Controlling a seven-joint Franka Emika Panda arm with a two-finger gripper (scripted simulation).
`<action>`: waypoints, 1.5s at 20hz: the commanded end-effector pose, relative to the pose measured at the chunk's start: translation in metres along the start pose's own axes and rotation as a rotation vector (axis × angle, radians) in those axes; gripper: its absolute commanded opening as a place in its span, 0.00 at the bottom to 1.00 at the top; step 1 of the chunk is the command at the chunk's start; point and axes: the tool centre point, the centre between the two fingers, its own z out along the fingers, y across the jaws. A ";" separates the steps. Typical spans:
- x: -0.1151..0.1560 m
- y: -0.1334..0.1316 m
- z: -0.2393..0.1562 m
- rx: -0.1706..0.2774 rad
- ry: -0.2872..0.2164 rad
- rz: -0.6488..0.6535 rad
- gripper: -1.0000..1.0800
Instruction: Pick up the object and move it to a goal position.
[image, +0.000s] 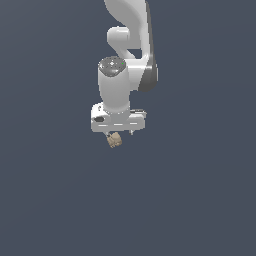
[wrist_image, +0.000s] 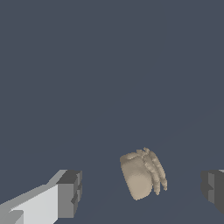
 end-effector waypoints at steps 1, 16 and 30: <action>-0.005 0.004 0.009 -0.002 -0.001 -0.038 0.96; -0.048 0.030 0.066 -0.008 -0.006 -0.321 0.96; -0.058 0.034 0.079 -0.008 -0.007 -0.377 0.96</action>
